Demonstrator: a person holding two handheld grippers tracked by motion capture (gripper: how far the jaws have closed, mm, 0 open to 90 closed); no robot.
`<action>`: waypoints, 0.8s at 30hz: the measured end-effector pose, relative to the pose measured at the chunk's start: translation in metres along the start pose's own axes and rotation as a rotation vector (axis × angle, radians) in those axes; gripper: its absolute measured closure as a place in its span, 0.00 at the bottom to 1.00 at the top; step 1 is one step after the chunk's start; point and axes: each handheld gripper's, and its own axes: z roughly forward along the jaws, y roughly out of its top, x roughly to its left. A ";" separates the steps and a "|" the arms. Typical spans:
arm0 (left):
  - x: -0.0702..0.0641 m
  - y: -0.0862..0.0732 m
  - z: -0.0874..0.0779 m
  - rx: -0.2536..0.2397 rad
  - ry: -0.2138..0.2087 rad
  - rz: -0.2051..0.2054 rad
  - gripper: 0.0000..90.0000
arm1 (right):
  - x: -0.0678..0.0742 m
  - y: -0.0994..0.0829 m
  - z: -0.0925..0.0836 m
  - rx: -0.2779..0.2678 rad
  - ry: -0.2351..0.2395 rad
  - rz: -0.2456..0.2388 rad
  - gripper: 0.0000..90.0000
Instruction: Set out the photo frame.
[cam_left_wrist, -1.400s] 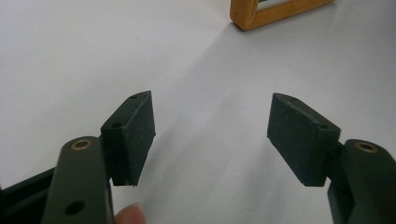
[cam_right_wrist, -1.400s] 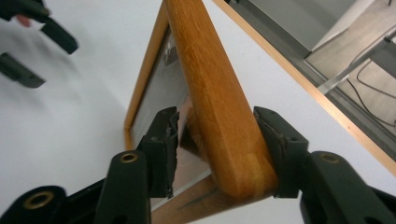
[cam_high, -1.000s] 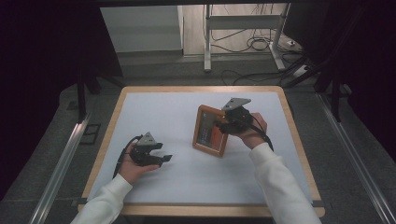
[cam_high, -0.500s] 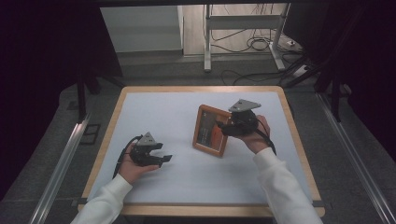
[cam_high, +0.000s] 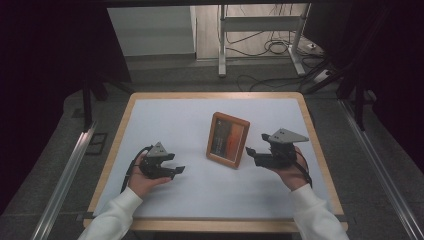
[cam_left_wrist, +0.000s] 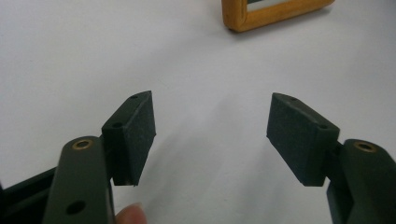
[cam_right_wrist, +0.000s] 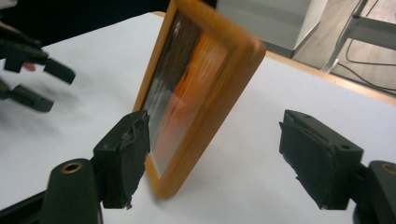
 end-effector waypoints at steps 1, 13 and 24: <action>-0.001 0.000 0.000 0.004 0.003 0.004 0.36 | 0.001 -0.003 -0.001 -0.003 0.004 -0.001 0.30; -0.009 -0.002 -0.002 -0.004 0.020 0.007 0.36 | 0.016 -0.037 -0.001 0.078 0.028 -0.010 0.70; -0.009 -0.004 -0.005 -0.009 0.011 0.013 0.36 | 0.039 -0.044 0.032 0.170 0.122 -0.044 1.00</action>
